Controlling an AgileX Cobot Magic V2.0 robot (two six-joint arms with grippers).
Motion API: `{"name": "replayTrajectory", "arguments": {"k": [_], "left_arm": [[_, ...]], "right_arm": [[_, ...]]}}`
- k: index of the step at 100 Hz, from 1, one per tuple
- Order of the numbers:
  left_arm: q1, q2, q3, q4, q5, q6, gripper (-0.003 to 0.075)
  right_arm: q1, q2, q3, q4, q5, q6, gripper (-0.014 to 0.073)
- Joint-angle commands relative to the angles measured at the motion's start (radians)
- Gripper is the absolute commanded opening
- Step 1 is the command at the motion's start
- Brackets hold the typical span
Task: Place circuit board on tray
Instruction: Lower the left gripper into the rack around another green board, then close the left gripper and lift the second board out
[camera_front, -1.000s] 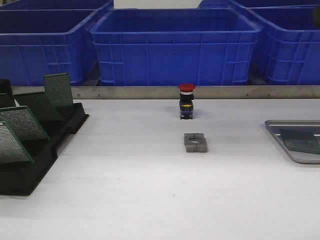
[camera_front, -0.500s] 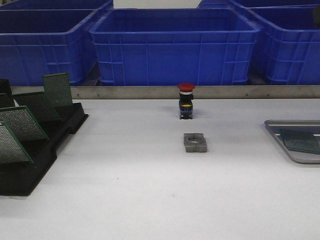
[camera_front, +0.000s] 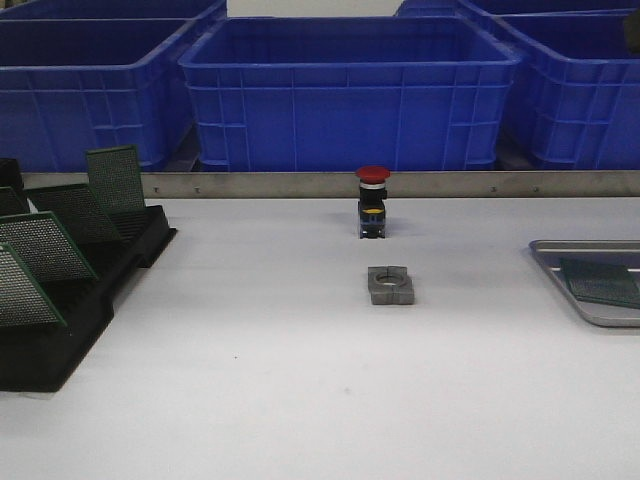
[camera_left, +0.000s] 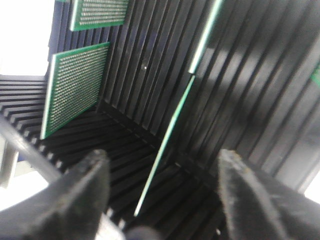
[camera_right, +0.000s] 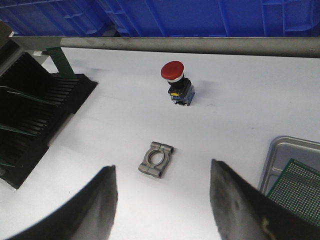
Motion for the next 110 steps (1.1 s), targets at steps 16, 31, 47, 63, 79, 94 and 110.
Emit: {"name": "replayTrajectory", "arguments": {"k": [16, 31, 47, 63, 79, 94, 110], "left_arm": [[0.004, 0.004, -0.028, -0.009, -0.059, -0.002, 0.0253], [0.004, 0.004, -0.028, -0.009, -0.081, -0.002, 0.013], [0.004, -0.011, -0.028, 0.009, -0.08, -0.002, 0.0034], [0.004, -0.081, -0.028, 0.043, -0.078, -0.002, -0.002], [0.004, -0.188, -0.028, 0.042, -0.076, -0.002, -0.002], [0.004, -0.292, -0.028, -0.023, -0.038, -0.002, -0.002], [0.004, -0.385, -0.028, -0.249, 0.033, -0.002, -0.002]], "right_arm": [[-0.007, -0.024, -0.021, 0.048, 0.017, -0.012, 0.0431], [-0.007, -0.024, -0.021, 0.048, 0.013, -0.012, 0.0431], [-0.007, -0.024, -0.021, 0.048, 0.009, -0.012, 0.0431], [-0.007, -0.024, -0.021, 0.048, -0.005, -0.012, 0.0431], [-0.007, -0.024, -0.021, 0.048, -0.007, -0.012, 0.0431], [-0.007, -0.024, -0.021, 0.048, -0.002, -0.012, 0.0431], [-0.007, -0.024, -0.021, 0.048, 0.021, -0.012, 0.0431]]}}
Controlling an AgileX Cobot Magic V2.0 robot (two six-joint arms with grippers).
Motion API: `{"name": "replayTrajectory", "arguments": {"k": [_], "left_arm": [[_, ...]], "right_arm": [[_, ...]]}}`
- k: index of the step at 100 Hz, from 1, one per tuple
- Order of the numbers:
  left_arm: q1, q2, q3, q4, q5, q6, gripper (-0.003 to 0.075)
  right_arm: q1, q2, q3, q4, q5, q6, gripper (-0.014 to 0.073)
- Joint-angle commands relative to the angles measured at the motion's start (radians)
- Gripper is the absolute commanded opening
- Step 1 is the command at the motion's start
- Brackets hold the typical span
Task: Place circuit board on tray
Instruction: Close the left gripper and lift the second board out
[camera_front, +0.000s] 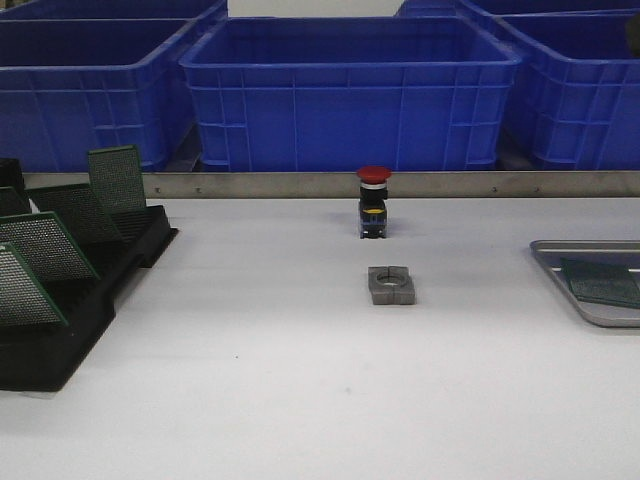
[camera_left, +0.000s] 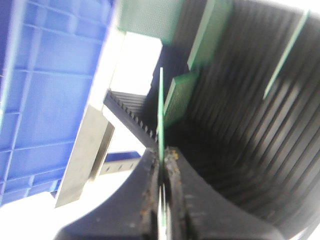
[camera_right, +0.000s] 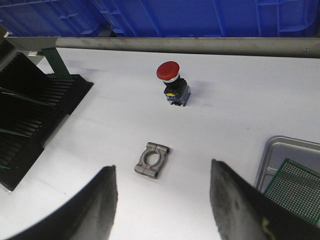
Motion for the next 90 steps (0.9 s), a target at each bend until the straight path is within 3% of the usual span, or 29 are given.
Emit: {"name": "replayTrajectory", "arguments": {"k": [1, 36, 50, 73, 90], "left_arm": [[0.004, -0.067, -0.028, -0.176, -0.003, -0.011, -0.002], [-0.004, -0.104, -0.028, -0.588, 0.389, -0.011, -0.002], [-0.065, -0.102, -0.028, -0.683, 0.415, -0.011, -0.002], [-0.235, -0.045, -0.028, -0.69, 0.419, -0.011, -0.002], [-0.35, 0.027, -0.028, -0.701, 0.419, -0.011, -0.002]], "right_arm": [[-0.007, -0.024, -0.023, 0.05, 0.037, -0.012, 0.0431], [0.024, -0.024, -0.023, 0.049, 0.155, -0.066, 0.0434], [0.114, -0.024, -0.023, 0.049, 0.163, -0.19, 0.0434], [0.337, -0.024, -0.023, 0.049, 0.128, -0.503, 0.0434], [0.471, -0.024, -0.023, 0.048, 0.114, -0.546, 0.0434]]}}
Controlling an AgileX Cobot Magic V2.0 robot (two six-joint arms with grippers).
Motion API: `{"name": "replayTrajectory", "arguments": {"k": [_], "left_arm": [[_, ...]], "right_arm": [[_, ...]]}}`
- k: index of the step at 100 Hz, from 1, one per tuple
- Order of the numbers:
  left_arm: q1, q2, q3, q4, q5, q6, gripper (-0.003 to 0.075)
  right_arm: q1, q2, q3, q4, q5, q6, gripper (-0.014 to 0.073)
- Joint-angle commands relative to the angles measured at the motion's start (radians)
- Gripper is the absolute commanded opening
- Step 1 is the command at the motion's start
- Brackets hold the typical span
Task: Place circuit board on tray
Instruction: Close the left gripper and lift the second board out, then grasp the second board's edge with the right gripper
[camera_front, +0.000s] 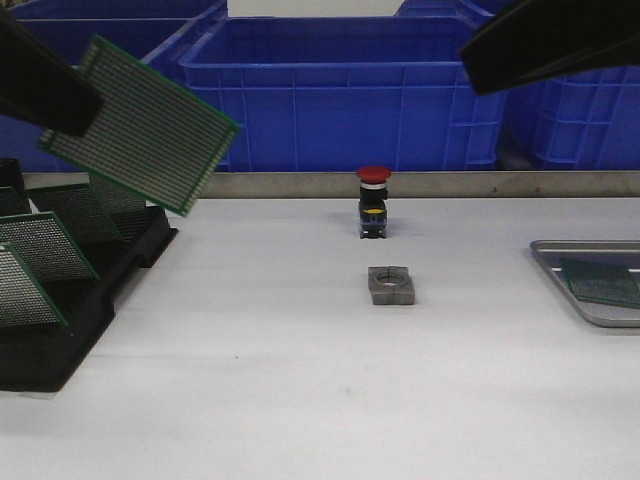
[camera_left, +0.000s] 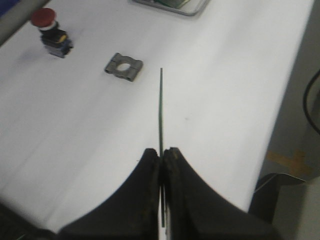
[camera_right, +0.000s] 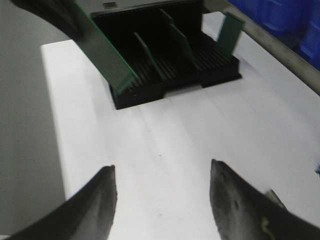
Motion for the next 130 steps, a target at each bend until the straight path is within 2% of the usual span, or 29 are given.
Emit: {"name": "replayTrajectory", "arguments": {"k": [1, 14, 33, 79, 103, 112, 124, 130], "left_arm": [[-0.065, 0.021, -0.028, -0.071, -0.007, -0.009, -0.002], [-0.141, 0.07, -0.028, -0.091, -0.014, 0.002, -0.002], [-0.195, 0.116, -0.028, -0.092, -0.028, 0.015, -0.002], [-0.198, 0.123, -0.028, -0.092, -0.028, 0.015, -0.002], [-0.198, 0.123, -0.028, -0.092, -0.028, 0.015, -0.002], [-0.198, 0.123, -0.028, -0.092, -0.03, 0.015, -0.002], [-0.198, 0.123, -0.028, -0.092, -0.028, 0.015, -0.0015], [-0.198, 0.123, -0.028, -0.092, -0.028, 0.015, 0.0025]], "right_arm": [[0.058, -0.024, -0.023, 0.049, 0.0, -0.034, 0.0434], [0.119, -0.015, -0.023, 0.041, -0.012, -0.034, 0.0434], [0.184, 0.068, -0.023, 0.036, -0.023, -0.034, 0.0434], [0.301, 0.288, -0.085, 0.038, -0.068, -0.043, 0.0434], [0.307, 0.356, -0.123, 0.056, -0.074, -0.043, 0.0424], [0.307, 0.356, -0.123, 0.058, -0.074, -0.043, 0.0332], [0.307, 0.356, -0.123, 0.058, -0.072, -0.043, 0.0125], [0.307, 0.356, -0.123, 0.058, -0.064, -0.043, 0.0022]]}}
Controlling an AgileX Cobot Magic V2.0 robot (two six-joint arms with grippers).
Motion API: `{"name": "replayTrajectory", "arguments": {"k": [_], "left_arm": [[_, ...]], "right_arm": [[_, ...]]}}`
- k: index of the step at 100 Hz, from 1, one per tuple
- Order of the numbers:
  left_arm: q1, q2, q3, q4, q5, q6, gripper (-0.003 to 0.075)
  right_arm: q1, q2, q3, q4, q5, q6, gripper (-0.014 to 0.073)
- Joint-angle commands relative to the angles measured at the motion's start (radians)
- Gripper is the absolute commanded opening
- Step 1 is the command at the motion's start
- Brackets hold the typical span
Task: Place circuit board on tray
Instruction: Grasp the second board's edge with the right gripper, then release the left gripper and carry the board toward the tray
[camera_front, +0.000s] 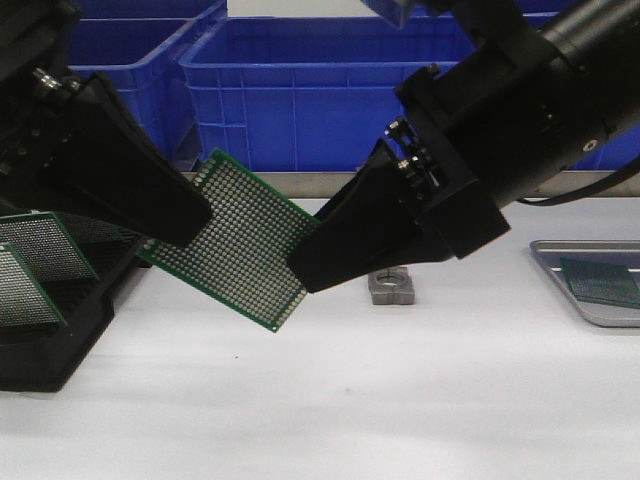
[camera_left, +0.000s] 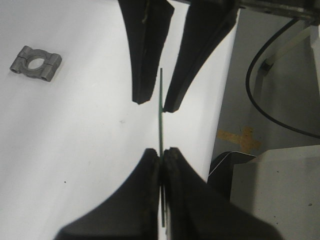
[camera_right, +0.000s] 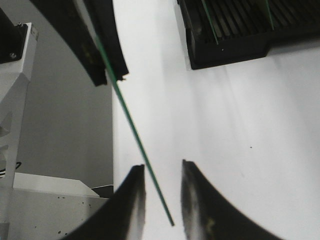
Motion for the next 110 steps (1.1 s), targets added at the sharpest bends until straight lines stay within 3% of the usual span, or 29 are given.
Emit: {"name": "replayTrajectory", "arguments": {"k": [1, 8, 23, 32, 49, 69, 90, 110], "left_arm": [[-0.011, -0.02, -0.028, -0.06, -0.001, -0.003, 0.0034], [-0.011, -0.02, -0.028, -0.06, -0.006, -0.003, 0.0153], [-0.011, -0.02, -0.028, -0.06, -0.07, -0.003, 0.0517], [-0.011, -0.02, -0.028, -0.056, -0.102, -0.003, 0.0622], [-0.011, -0.02, -0.028, -0.055, -0.139, -0.003, 0.062], [-0.011, -0.02, -0.028, -0.055, -0.135, -0.005, 0.062], [-0.011, -0.02, -0.028, -0.061, -0.135, -0.005, 0.062], [-0.011, -0.02, -0.028, -0.061, -0.135, -0.005, 0.062]], "right_arm": [[0.002, -0.03, -0.032, 0.052, 0.046, -0.016, 0.0011], [0.002, -0.03, -0.032, 0.052, 0.057, -0.016, -0.0078], [0.002, -0.03, -0.032, 0.053, 0.059, -0.012, -0.0067], [-0.023, -0.03, -0.032, 0.051, 0.051, 0.029, -0.0067], [-0.162, -0.03, -0.032, 0.051, 0.028, 0.188, -0.0067], [-0.398, -0.03, -0.032, 0.051, -0.008, 0.446, -0.0067], [-0.569, -0.022, -0.032, 0.053, -0.143, 0.475, -0.0067], [-0.62, 0.018, -0.032, 0.053, -0.205, 0.475, -0.0067]]}}
